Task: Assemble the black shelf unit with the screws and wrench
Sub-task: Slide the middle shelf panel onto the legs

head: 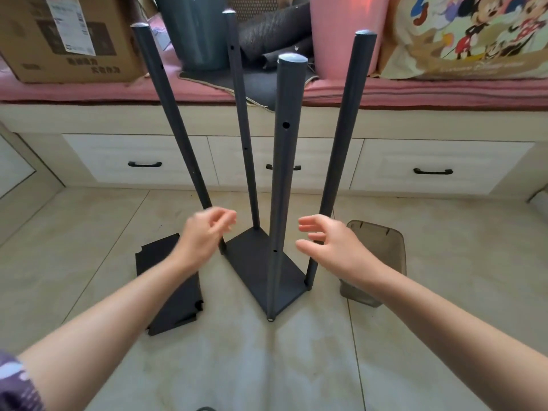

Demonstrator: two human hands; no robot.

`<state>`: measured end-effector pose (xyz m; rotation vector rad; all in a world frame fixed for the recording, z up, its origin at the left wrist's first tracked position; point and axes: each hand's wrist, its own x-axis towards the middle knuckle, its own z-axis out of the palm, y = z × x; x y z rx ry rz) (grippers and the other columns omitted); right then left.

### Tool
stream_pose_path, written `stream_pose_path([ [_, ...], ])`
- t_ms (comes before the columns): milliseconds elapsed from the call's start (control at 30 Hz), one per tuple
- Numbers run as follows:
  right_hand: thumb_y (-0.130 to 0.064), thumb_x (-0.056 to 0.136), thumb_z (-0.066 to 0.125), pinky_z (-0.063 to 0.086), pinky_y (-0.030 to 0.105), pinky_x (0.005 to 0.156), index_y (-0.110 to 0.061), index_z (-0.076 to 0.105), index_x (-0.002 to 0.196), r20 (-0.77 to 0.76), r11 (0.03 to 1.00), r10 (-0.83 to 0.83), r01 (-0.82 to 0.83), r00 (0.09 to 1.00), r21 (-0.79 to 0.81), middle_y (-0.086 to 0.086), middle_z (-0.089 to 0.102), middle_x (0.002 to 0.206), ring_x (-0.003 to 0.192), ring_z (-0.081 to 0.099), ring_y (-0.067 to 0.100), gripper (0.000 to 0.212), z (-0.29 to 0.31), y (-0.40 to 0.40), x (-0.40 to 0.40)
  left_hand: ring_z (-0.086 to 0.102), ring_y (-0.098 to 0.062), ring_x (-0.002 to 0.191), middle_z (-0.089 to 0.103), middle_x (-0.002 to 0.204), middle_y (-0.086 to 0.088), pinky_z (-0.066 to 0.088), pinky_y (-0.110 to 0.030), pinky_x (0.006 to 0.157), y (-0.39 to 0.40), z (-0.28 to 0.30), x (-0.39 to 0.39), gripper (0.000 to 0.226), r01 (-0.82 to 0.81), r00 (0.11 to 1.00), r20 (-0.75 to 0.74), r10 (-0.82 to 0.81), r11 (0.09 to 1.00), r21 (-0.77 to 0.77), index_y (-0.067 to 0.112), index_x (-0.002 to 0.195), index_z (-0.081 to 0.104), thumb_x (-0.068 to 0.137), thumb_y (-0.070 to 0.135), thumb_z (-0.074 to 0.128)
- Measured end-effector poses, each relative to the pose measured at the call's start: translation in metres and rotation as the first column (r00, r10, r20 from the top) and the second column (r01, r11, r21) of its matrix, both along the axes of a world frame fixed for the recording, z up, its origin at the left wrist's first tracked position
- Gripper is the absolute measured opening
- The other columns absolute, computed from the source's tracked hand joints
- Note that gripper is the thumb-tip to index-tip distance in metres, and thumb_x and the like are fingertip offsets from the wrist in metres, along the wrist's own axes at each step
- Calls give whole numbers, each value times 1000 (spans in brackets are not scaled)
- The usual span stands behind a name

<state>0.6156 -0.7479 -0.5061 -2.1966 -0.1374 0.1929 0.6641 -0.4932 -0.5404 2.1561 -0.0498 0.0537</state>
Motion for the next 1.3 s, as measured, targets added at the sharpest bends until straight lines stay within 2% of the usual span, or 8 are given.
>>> stream_pose_path([
  [100, -31, 96, 61, 43, 26, 102, -23, 48, 139, 15, 998, 55, -55, 998, 41, -8, 55, 137, 127, 51, 10, 46, 11, 16, -1, 68, -25, 98, 69, 104, -7, 54, -49, 94, 23, 20, 39, 17, -283, 954, 82, 287, 957, -58, 13, 113, 62, 98, 20, 61],
  [233, -34, 97, 59, 44, 19, 96, -22, 51, 136, 46, 994, 88, -90, 995, 56, -9, 59, 133, 124, 53, 6, 41, 13, 28, 3, 57, -25, 117, 56, 124, -2, 47, -37, 93, 41, 40, 79, 57, -448, 892, -21, 451, 879, -163, 19, 139, 42, 91, 27, 72],
  [333, -37, 98, 57, 45, 13, 87, -23, 49, 137, 46, 991, 118, -120, 992, 51, -11, 61, 128, 117, 56, 3, 42, 10, 33, 6, 53, -26, 124, 51, 139, -4, 46, -45, 104, 47, 47, 97, 73, -395, 918, -50, 393, 901, -180, 24, 149, 33, 89, 28, 75],
  [433, -35, 98, 58, 49, 8, 77, -25, 49, 131, 71, 992, 102, -107, 992, 70, -10, 66, 116, 104, 63, 4, 36, 5, 36, 11, 51, -23, 124, 52, 133, -3, 46, -44, 104, 49, 49, 109, 68, -319, 946, -7, 325, 924, -211, 26, 149, 34, 92, 23, 72],
  [600, -31, 98, 57, 53, 26, 85, -26, 41, 126, 107, 994, 104, -107, 989, 28, -9, 67, 105, 100, 64, 11, 33, -8, 42, 15, 55, -19, 109, 57, 116, 0, 46, -35, 89, 47, 47, 118, 49, -318, 939, 74, 335, 932, -173, 18, 139, 45, 95, 17, 67],
  [900, -23, 100, 53, 54, 33, 85, -24, 40, 115, 105, 991, 118, -124, 987, 47, -8, 66, 99, 93, 63, 15, 20, -3, 45, 20, 57, -25, 110, 56, 111, -2, 56, -48, 93, 52, 45, 100, 26, -299, 943, 97, 318, 938, -177, 18, 118, 50, 97, 9, 62],
  [1000, -19, 100, 53, 55, 33, 86, -22, 42, 111, 107, 994, 83, -90, 991, 59, -9, 65, 100, 96, 64, 14, 16, 4, 38, 22, 57, -26, 111, 54, 101, 4, 56, -52, 92, 59, 46, 85, 24, -298, 941, 110, 320, 937, -183, 19, 114, 50, 96, 9, 64],
  [1300, -5, 97, 57, 53, 39, 92, -13, 46, 109, 186, 994, -85, 71, 979, 81, -4, 65, 98, 97, 64, 14, 18, 14, 7, 27, 59, -30, 114, 59, 111, 1, 53, -56, 95, 49, 53, 18, 24, -308, 936, 125, 330, 936, -169, 21, 110, 54, 93, 13, 69],
])
